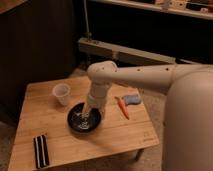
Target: Pick up the ceramic bowl
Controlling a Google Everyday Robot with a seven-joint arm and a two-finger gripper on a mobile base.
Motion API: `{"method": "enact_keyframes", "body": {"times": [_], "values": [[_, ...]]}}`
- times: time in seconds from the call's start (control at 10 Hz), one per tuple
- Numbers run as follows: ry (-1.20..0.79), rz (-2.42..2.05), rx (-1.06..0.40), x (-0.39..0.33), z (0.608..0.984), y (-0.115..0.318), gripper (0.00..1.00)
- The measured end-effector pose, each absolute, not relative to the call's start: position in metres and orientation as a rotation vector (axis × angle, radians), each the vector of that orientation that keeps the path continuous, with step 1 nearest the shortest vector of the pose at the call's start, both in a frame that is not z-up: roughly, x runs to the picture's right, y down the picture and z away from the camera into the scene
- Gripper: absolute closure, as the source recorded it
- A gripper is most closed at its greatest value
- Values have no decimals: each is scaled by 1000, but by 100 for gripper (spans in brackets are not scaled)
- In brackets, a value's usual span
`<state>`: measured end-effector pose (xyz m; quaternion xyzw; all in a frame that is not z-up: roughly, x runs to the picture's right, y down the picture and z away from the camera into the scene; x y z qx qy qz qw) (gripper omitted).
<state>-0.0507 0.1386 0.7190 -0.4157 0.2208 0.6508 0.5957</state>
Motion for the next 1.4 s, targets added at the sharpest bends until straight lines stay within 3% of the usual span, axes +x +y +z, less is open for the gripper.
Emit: {"method": "enact_keyframes", "body": {"times": [0.3,0.7,1.1,1.4], "values": [[498,1580,-1073,11,686,165,35],[366,1848,-1036,73,600,164,35],[343,1866,-1020,74,594,162,35],[235,1889,-951,61,626,134,35]]}}
